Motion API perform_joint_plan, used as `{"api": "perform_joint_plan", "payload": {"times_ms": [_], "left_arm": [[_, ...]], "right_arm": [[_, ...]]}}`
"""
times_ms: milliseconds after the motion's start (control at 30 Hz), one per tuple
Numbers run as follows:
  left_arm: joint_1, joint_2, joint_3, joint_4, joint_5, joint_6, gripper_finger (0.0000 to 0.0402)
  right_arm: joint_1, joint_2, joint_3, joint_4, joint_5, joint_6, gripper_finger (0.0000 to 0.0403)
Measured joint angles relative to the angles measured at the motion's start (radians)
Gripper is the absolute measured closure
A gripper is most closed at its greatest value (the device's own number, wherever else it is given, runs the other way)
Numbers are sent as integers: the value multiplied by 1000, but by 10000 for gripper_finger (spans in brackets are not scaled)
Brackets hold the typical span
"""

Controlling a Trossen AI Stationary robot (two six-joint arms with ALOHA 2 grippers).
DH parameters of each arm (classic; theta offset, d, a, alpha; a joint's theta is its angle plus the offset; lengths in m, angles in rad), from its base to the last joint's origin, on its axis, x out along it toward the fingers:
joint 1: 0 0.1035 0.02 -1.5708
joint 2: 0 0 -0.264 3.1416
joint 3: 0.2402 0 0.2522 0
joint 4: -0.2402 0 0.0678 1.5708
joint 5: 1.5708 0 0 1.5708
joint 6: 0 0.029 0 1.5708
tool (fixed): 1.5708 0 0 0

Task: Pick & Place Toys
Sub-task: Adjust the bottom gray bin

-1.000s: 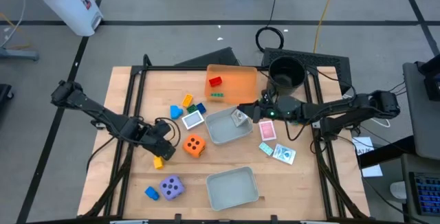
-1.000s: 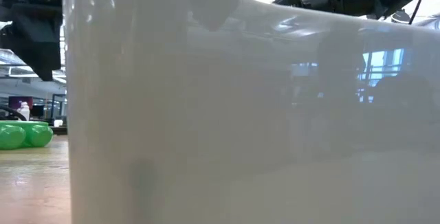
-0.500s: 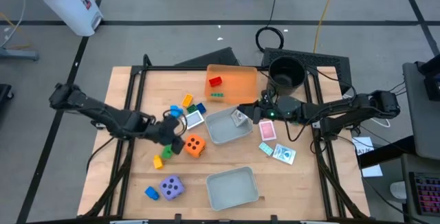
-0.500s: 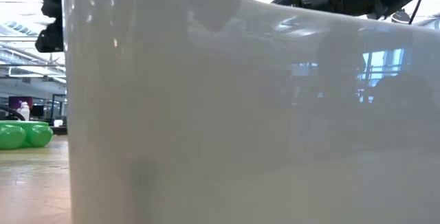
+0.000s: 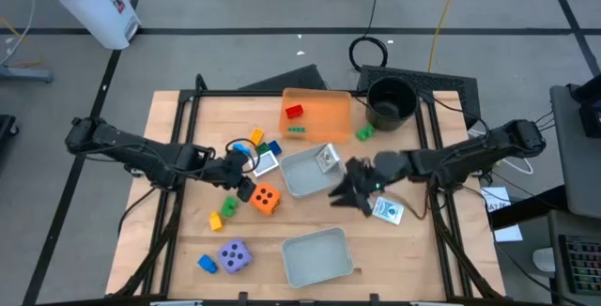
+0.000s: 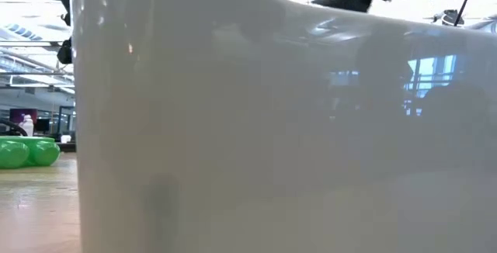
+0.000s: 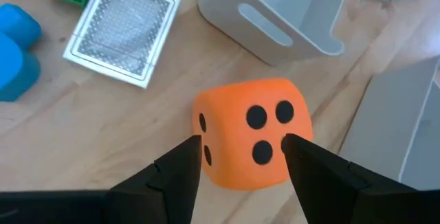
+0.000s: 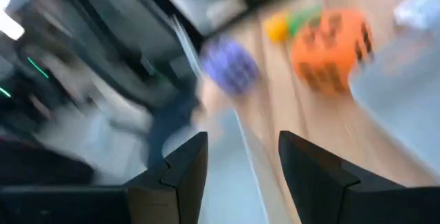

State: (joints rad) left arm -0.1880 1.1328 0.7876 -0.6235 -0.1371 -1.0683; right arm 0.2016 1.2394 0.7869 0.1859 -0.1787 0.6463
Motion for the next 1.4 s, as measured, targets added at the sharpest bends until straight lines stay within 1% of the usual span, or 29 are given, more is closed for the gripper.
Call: {"api": "perform_joint_plan", "payload": {"times_ms": [67,133,267,467,567,733,900,1167,1400], "left_arm": [[11,0,0,0,1,16,188],[22,0,0,0,1,34,188],[39,0,0,-1,34,47,188],[42,0,1,-2,56,42,188],[42,0,1,-3,63,42,188],[42,0,1,-2,85,43,188],[42,0,1,-3,85,43,188],[42,0,1,-3,83,43,188],[42,0,1,-4,61,43,188]], "right_arm": [[43,20,36,-122,36,-55,232],[78,53,67,-182,49,-101,232],[127,137,84,-207,54,-141,232],[144,232,88,-214,143,-152,232],[145,260,88,-210,164,-179,232],[146,281,88,-206,174,-214,232],[166,280,88,-201,149,-228,232],[197,280,88,-204,156,-226,232],[198,285,87,-225,215,-235,236]]}}
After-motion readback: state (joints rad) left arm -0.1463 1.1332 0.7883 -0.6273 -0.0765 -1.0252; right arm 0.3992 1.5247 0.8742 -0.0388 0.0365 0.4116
